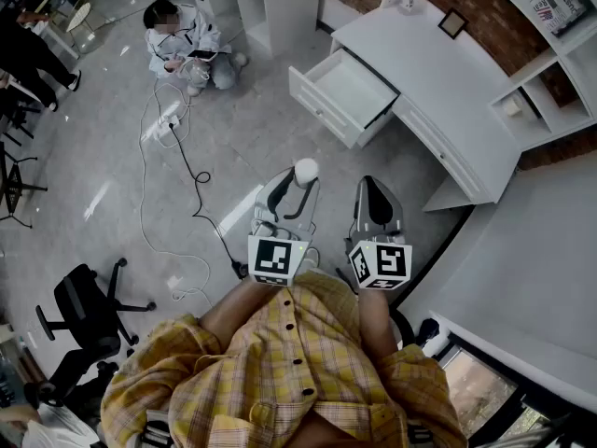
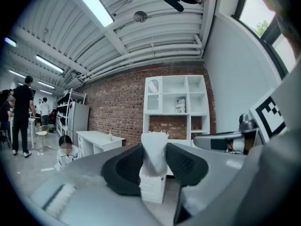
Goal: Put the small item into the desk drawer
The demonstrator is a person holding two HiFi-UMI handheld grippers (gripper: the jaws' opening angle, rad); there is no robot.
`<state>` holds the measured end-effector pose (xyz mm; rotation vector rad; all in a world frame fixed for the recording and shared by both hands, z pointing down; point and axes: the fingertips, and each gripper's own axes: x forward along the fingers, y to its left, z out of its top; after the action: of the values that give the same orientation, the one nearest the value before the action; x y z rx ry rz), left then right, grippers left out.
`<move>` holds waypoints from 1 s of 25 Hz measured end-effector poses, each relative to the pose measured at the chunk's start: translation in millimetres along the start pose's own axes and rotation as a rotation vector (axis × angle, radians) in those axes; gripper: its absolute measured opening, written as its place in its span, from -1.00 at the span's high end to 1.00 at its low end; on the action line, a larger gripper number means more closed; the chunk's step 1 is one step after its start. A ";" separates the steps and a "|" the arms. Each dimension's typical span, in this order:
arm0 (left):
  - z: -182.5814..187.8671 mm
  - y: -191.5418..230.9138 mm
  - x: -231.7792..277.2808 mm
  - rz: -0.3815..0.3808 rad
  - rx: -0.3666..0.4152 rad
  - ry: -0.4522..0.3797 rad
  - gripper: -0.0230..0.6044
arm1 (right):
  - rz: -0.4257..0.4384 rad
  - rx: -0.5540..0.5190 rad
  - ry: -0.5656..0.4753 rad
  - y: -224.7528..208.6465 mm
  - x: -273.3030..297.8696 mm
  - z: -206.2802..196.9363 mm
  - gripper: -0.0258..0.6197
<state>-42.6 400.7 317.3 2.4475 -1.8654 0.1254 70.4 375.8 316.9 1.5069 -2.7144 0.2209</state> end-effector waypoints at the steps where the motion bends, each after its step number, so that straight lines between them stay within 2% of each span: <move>1: 0.5 -2.2 1.6 0.004 0.004 -0.002 0.40 | 0.004 0.001 -0.003 -2.6 0.5 0.2 0.92; 15: 1.3 -23.9 19.9 0.034 0.012 0.004 0.40 | 0.045 0.000 -0.019 -30.0 -3.6 3.7 0.92; 25: -14.9 -45.5 28.8 0.060 0.035 0.033 0.40 | 0.085 0.023 -0.042 -48.0 -6.0 -2.6 0.92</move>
<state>8.4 386.6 335.0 2.3972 -1.9399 0.2017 114.1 356.2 324.2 1.4194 -2.8212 0.2260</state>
